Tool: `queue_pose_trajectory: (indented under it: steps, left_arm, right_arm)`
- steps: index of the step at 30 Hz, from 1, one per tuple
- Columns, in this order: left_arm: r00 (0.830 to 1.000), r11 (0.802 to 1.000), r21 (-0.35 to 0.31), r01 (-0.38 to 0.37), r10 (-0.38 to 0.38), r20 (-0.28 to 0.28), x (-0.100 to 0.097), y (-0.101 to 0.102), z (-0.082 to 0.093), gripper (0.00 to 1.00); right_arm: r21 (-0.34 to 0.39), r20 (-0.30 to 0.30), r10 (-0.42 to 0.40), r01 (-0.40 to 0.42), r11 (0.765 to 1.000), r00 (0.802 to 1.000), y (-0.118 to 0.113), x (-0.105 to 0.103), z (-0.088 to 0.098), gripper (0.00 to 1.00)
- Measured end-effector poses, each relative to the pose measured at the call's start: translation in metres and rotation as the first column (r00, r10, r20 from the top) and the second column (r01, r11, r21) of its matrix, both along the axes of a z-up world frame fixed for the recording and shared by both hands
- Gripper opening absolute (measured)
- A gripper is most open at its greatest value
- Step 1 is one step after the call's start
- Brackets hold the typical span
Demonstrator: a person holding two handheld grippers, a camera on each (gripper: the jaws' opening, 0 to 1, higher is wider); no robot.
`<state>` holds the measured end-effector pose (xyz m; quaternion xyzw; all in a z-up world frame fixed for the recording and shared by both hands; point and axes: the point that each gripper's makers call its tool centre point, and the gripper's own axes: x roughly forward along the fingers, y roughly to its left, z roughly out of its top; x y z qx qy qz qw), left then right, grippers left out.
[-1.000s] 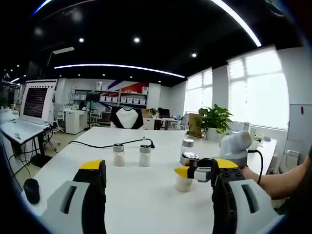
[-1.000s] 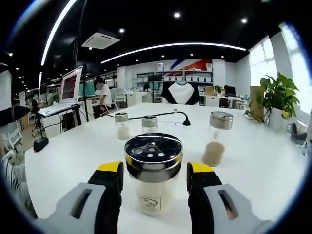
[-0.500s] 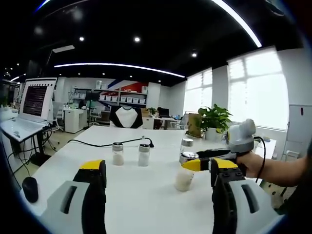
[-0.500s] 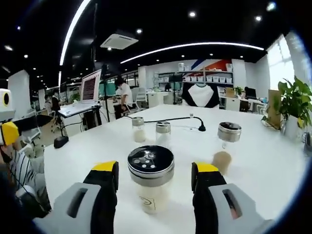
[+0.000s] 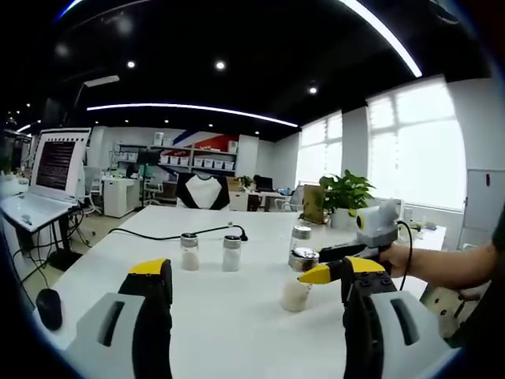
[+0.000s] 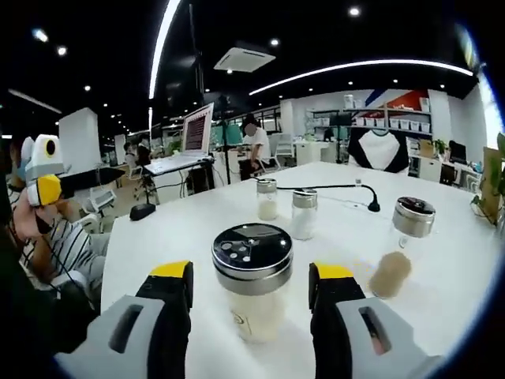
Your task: Rotate the seasoning bottle until the label or dispensing opening points toward the visible target arrow and the bottle remains upright within the marked orientation range
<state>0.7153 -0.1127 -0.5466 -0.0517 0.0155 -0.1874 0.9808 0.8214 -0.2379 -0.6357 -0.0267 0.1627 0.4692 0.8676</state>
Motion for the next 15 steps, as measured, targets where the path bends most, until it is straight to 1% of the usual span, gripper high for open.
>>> queue_pose_trajectory:
  steps: [1, 3, 6, 8, 9, 10, 15]
  left_arm:
    - [1.000, 1.000, 0.000, -0.001, 0.001, 0.001, -0.0001, 0.0006, 0.0001, 0.93]
    - [1.000, 1.000, 0.003, -0.005, 0.005, -0.003, -0.0002, 0.0020, -0.0008, 0.93]
    - [1.000, 1.000, 0.004, -0.005, 0.005, 0.002, -0.0010, 0.0024, -0.0001, 0.94]
    - [1.000, 1.000, 0.009, -0.002, 0.002, 0.003, -0.0012, 0.0018, 0.0001, 0.94]
    - [1.000, 1.000, 0.008, -0.004, 0.004, 0.003, -0.0010, 0.0021, 0.0005, 0.94]
    - [1.000, 1.000, 0.005, -0.006, 0.006, 0.004, -0.0009, 0.0026, 0.0011, 0.94]
    - [1.000, 1.000, 0.003, -0.012, 0.012, 0.007, -0.0002, 0.0049, 0.0019, 0.94]
  right_arm:
    - [-0.010, -0.011, 0.008, -0.008, 1.000, 1.000, 0.0007, -0.0008, -0.0018, 0.58]
    - [-0.014, -0.003, 0.011, -0.011, 1.000, 1.000, 0.0012, -0.0004, -0.0013, 0.58]
    - [0.007, -0.021, 0.021, -0.020, 1.000, 1.000, 0.0028, 0.0017, -0.0024, 0.53]
    - [0.005, -0.022, 0.032, -0.032, 0.999, 0.999, 0.0041, 0.0002, -0.0040, 0.46]
    - [-0.003, -0.013, 0.045, -0.045, 0.999, 0.999, 0.0043, -0.0009, -0.0049, 0.41]
    - [0.009, -0.007, 0.064, -0.064, 0.998, 0.998, 0.0071, -0.0043, -0.0031, 0.40]
    - [0.024, 0.002, 0.053, -0.053, 0.998, 0.999, 0.0059, -0.0068, -0.0033, 0.40]
